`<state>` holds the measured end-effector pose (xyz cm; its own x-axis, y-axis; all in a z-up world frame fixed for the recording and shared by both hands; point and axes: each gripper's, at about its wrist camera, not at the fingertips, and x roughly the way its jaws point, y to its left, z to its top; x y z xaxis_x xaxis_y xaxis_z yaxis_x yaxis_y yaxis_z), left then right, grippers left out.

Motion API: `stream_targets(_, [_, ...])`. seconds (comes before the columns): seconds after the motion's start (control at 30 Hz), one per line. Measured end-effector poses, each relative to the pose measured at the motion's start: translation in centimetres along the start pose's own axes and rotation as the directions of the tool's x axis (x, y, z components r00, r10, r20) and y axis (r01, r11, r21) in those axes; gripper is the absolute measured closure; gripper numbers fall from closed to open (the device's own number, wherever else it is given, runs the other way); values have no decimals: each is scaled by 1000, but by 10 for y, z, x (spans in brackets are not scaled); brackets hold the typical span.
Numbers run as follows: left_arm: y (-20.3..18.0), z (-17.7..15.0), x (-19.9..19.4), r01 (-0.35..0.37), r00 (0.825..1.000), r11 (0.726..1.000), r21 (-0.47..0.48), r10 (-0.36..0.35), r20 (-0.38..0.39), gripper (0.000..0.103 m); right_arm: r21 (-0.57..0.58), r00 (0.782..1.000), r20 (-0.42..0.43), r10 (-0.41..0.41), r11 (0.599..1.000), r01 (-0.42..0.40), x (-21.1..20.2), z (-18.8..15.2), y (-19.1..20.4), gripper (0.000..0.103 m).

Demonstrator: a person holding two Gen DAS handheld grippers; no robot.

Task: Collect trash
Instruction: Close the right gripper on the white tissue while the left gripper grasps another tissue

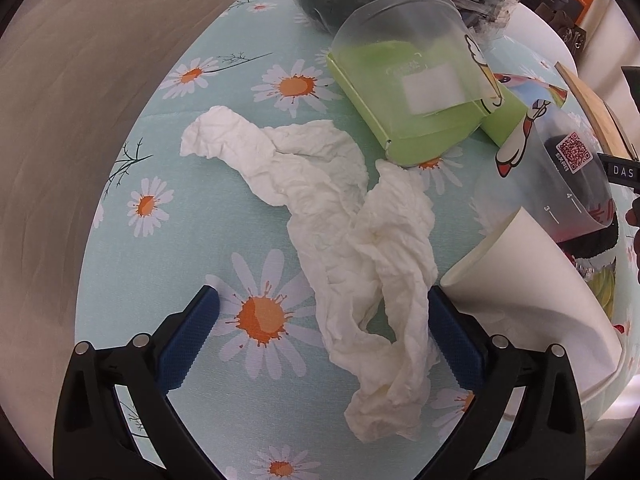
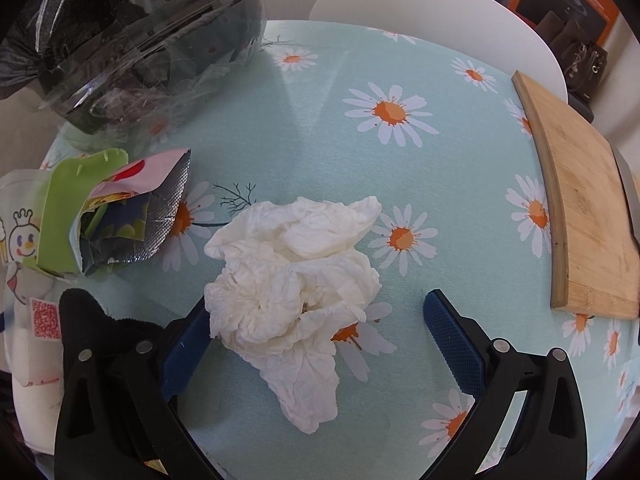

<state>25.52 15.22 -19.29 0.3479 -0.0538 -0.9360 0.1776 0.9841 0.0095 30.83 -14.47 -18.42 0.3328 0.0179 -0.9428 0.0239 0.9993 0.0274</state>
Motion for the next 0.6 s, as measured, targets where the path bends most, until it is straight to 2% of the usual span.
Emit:
stream_targets(0.03, [0, -2, -1, 2, 1000, 1000, 2, -2, 2, 7, 1, 1000, -5, -2, 1000, 2, -1, 0, 0, 18])
stream_targets(0.07, [-2, -2, -4, 4, 1000, 1000, 9, -4, 7, 15, -3, 1000, 6, 0, 1000, 0, -6, 0, -2, 31])
stream_targets(0.1, [-3, -3, -8, 9, 1000, 1000, 15, -9, 14, 23, -21, 1000, 19, 7, 1000, -6, -12, 2, -2, 67])
stream_targets(0.13, [-5, -3, -13, 12, 1000, 1000, 15, -13, 14, 42, -41, 1000, 4, 22, 999, -22, -14, 3, -2, 73])
stream_targets(0.17, [-6, -2, -18, 15, 1000, 1000, 11, -15, 9, 65, -58, 999, -16, 44, 997, -45, -15, 3, -4, 75])
stream_targets(0.2, [-6, -3, -20, 19, 1000, 1000, 5, -19, -1, 80, -72, 997, -26, 75, 994, -77, -17, 2, -7, 76])
stream_targets(0.4, [-2, -19, -26, -7, 999, 1000, -27, 6, -40, 82, -52, 990, -27, 137, 989, -138, -39, -22, -39, 76])
stream_targets(0.6, [2, -35, -43, -11, 999, 998, -67, 9, -43, 82, -85, 988, 9, 151, 985, -150, -66, -46, -61, 76])
